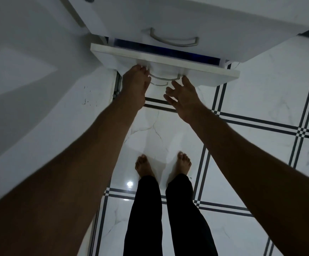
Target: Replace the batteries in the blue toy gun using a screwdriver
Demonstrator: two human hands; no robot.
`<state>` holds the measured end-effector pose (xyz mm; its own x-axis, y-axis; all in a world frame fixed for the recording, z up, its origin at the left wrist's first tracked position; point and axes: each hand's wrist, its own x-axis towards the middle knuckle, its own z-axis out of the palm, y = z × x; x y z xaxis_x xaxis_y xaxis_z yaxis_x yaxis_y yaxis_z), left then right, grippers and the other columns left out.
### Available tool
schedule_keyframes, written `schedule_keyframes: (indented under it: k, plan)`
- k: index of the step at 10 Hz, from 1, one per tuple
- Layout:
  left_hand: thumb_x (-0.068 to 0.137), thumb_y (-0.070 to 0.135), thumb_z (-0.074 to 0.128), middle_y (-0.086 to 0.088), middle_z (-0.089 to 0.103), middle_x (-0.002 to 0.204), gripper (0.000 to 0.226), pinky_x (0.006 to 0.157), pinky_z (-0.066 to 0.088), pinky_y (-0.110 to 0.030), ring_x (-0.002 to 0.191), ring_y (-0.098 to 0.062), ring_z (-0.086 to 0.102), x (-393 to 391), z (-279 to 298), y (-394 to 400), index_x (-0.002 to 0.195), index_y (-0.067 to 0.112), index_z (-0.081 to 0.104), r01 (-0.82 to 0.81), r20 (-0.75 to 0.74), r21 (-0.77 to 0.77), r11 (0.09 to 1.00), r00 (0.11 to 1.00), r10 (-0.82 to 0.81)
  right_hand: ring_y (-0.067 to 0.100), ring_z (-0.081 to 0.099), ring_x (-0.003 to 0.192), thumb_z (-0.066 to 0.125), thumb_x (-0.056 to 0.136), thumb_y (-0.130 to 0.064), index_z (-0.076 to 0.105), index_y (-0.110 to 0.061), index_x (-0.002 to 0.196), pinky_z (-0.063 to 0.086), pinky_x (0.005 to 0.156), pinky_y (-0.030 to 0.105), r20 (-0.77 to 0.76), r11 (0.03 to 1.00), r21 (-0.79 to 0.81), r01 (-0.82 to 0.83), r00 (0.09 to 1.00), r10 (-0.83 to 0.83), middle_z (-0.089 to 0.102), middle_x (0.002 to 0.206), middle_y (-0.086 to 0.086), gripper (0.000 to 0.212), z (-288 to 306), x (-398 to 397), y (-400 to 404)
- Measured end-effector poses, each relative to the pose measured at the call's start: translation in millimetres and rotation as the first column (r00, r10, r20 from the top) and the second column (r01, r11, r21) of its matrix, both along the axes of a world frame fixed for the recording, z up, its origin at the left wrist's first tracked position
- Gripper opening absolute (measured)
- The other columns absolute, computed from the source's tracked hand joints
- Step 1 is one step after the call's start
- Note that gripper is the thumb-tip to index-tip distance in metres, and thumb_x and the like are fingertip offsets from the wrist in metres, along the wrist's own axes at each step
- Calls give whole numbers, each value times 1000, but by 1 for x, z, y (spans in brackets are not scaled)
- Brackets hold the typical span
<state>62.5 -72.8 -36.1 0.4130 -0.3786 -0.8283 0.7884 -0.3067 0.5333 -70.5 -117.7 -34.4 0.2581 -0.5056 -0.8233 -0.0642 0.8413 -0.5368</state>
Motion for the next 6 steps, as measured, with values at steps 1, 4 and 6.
schedule_keyframes:
  k: [1, 4, 6]
  plan:
    - [95, -12, 46, -2, 62, 96, 31, 78, 55, -22, 98, -15, 62, 8, 0, -11, 119, 4, 57, 0, -15, -97, 995, 1000, -1, 30, 49, 131, 45, 98, 6, 15, -29, 156, 45, 108, 42, 34, 999, -48, -13, 999, 14, 28, 160, 11, 74, 0, -4, -4]
    - [92, -15, 46, -10, 61, 113, 40, 90, 53, -26, 104, -19, 61, 19, 6, -24, 130, 0, 49, 50, 27, -153, 987, 999, -46, 25, 57, 120, 52, 88, 21, 12, -36, 156, 50, 102, 38, 74, 992, -91, -88, 993, 95, 21, 161, 14, 97, 6, -1, -22]
    - [96, -7, 45, -6, 58, 102, 21, 98, 46, -30, 105, -21, 58, 12, 25, -16, 108, 6, 58, 207, 155, -76, 975, 969, -193, 27, 52, 128, 55, 96, -4, 25, -27, 154, 45, 108, 44, -52, 961, -192, -197, 980, 190, 35, 154, 16, 69, 13, -13, -22]
